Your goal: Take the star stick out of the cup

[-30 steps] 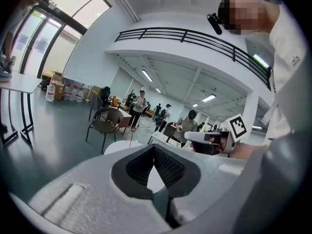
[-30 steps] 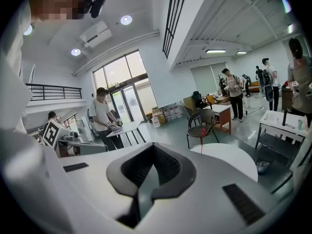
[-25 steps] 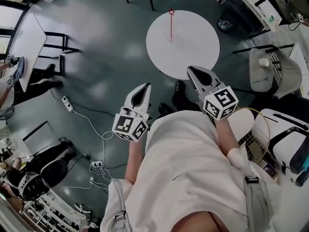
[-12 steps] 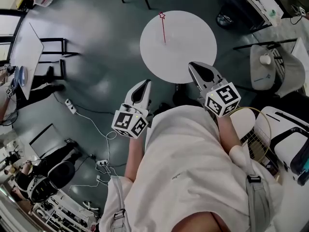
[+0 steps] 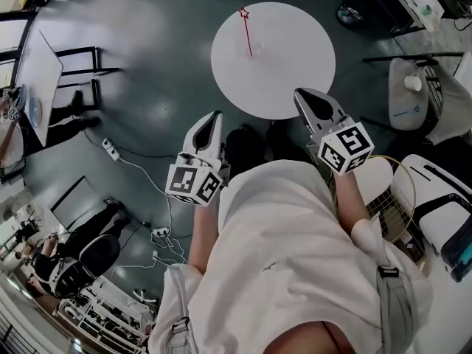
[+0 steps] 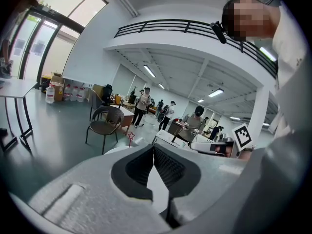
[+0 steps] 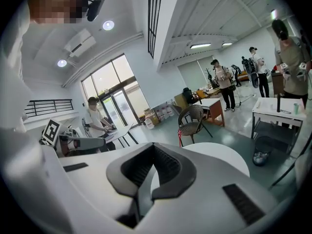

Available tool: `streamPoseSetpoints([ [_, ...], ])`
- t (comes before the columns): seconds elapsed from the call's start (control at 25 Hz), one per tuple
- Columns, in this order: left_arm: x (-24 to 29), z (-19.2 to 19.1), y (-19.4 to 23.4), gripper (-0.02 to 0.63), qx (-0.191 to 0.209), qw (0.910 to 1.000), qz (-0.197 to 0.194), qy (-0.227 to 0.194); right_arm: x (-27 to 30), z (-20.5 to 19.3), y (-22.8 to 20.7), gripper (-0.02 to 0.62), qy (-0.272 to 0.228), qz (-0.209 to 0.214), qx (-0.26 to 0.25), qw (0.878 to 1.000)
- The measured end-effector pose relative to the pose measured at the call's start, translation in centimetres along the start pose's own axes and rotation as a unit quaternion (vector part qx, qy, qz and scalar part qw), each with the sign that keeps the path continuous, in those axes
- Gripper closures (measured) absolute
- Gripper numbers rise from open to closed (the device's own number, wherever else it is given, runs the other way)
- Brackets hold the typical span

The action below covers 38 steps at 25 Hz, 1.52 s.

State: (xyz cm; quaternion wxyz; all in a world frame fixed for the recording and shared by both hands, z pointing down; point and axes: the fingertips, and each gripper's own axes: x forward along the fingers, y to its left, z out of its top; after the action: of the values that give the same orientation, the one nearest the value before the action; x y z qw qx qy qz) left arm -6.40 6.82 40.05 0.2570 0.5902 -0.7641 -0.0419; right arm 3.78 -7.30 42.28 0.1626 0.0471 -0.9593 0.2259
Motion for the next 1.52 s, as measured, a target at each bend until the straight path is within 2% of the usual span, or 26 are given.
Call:
streamPoseSetpoints([
  [0.16,0.3,-0.7,1.6,0.595,-0.005,0.9998,-0.006,0.016,0.9,-0.3,0.5,0.589,0.001,-0.013,0.005,1.000],
  [0.32,1.8,-0.3,2.8,0.595,-0.010,0.9987,-0.044,0.025,1.3,1.4,1.0,0.589,-0.021,-0.048,-0.005,0.999],
  [0.52,5.3,1.8,3.2,0.595,0.024,0.9924,-0.113,0.042,0.9,3.4,1.2,0.589,-0.050,-0.106,0.001,0.993],
  [0.76,8.8,3.3,4.3,0.595,0.065,0.9808,-0.171,0.067,1.3,3.9,2.6,0.589,-0.070,-0.169,0.018,0.983],
  [0.92,11.3,3.4,5.6,0.595,0.088,0.9753,-0.185,0.082,1.8,3.7,2.9,0.589,-0.071,-0.200,0.021,0.977],
  [1.24,13.9,3.7,7.5,0.594,0.096,0.9676,-0.214,0.094,0.6,3.5,3.5,0.589,-0.094,-0.275,0.035,0.956],
  [1.52,15.4,2.4,8.1,0.594,0.108,0.9569,-0.240,0.123,0.3,1.5,4.7,0.589,-0.089,-0.312,0.060,0.944],
])
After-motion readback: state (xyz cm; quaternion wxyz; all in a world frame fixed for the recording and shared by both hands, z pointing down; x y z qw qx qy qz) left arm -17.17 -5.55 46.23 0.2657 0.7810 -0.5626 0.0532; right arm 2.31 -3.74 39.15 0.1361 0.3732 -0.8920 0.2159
